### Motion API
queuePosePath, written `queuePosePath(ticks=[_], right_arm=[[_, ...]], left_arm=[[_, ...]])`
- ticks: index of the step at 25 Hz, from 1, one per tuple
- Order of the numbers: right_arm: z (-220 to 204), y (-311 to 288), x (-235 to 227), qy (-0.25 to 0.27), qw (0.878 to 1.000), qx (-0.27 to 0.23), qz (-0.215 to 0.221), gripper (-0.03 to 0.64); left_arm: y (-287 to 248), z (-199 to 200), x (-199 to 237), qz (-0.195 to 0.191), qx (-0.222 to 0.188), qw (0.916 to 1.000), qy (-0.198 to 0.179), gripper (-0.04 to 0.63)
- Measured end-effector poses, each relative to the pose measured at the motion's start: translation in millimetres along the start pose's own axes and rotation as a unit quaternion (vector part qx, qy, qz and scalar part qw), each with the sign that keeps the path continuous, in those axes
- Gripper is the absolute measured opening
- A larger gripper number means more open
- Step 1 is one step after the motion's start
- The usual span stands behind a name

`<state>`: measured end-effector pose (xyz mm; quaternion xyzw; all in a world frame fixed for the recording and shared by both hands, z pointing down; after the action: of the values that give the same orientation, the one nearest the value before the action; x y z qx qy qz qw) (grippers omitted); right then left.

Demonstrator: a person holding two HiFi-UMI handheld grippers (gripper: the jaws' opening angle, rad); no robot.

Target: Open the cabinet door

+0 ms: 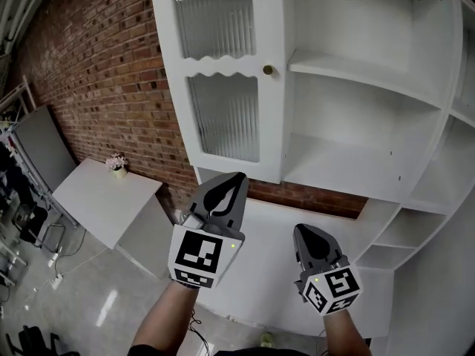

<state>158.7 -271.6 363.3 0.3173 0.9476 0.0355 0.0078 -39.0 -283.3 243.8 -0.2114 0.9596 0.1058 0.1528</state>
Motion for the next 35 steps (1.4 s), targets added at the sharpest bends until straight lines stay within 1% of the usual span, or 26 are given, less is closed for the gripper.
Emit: queuePosePath(ticks=[4,7,11,13,15,16,21,26,28,35], right_arm=[[4.0,-12.8,-23.0,-0.003,1.0,-0.013,0.028,0.003],[4.7,-23.3,-36.7,-0.011,0.999,-0.023,0.042,0.003],[5.4,-36.5,-45.2,-0.018,0.998,-0.031,0.053,0.003],[4.9,-40.3,-48.3,-0.023,0.998,-0.035,0.055,0.003],[4.6,-43.4,-49.4,-0.023,0.997,-0.038,0.055,0.003],[5.0,-44.3,-49.1,-0.021,0.997,-0.039,0.055,0.003],[10.6,-43.5,-53.9,-0.016,0.998,-0.047,0.046,0.003],[10.8,-43.5,-60.3,-0.011,0.998,-0.05,0.037,0.003],[10.1,-43.1,-63.2,-0.01,0.998,-0.049,0.034,0.003],[5.9,-44.0,-73.7,-0.013,0.998,-0.05,0.028,0.003]], left_arm=[[-33.3,33.4,5.4,0.028,-0.005,0.9969,-0.073,0.008],[-54.6,56.0,10.0,0.043,0.0,0.9909,-0.127,0.008],[-80.1,81.3,20.7,0.061,0.011,0.9782,-0.198,0.009],[-90.4,92.8,27.0,0.066,0.02,0.9727,-0.221,0.016],[-99.8,103.5,31.9,0.068,0.025,0.9672,-0.244,0.065],[-103.7,108.4,33.5,0.071,0.025,0.9636,-0.257,0.077],[-123.9,121.4,34.5,0.078,0.037,0.9432,-0.321,0.089],[-140.6,121.9,32.0,0.076,0.058,0.924,-0.37,0.106],[-145.4,121.1,31.1,0.079,0.062,0.918,-0.384,0.106],[-163.1,118.7,32.2,0.085,0.077,0.9071,-0.405,0.106]])
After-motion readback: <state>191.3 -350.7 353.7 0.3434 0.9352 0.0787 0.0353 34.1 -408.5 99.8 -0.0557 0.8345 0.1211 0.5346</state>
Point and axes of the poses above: the fingertips, and each gripper's own axes: y backward along the fingers, x to its left, z out of its top, the point moved 8 cm from there along y, backward along the fingers
